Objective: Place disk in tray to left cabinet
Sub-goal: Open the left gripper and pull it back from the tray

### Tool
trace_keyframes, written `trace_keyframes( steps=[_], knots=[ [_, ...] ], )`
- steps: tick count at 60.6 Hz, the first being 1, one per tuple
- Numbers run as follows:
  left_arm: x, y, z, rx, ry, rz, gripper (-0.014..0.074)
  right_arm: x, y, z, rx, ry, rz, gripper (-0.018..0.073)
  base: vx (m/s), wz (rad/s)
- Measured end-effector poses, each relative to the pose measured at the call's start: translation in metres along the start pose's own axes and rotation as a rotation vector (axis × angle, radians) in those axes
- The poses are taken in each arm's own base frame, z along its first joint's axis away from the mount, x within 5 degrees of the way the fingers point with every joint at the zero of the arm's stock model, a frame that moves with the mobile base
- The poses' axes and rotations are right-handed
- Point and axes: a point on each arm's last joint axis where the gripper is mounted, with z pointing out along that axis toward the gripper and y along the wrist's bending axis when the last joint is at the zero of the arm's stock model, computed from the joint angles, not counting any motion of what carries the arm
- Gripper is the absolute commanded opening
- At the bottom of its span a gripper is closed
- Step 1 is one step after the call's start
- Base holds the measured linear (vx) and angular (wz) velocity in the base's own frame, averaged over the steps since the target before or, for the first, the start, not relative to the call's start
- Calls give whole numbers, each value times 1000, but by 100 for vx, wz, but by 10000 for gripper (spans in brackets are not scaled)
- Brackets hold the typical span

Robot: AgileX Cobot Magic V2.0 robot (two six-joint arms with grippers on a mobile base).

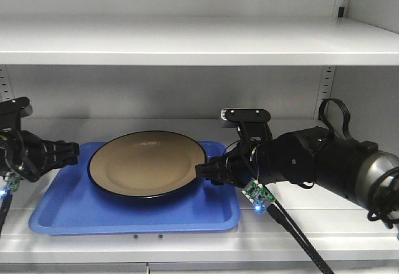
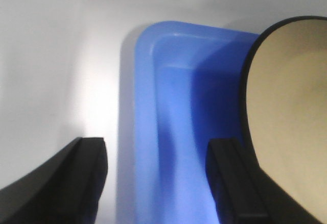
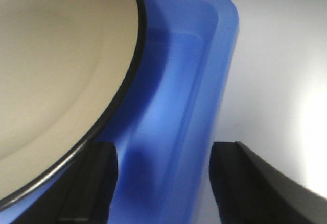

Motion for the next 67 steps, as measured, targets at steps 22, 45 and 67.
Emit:
trace_keyframes(
  steps=[22,45,67],
  knots=[
    [47,8,-59,-60,-152,41,505,0,0,0,0,1,0,470,0,0],
    [159,20,-161,-120,-292,225,98,2,0,0,1,18,0,470,0,0],
    [249,33,-187,-126,-402,245,-6,1,0,0,2,18,-1,470,0,0]
  ],
)
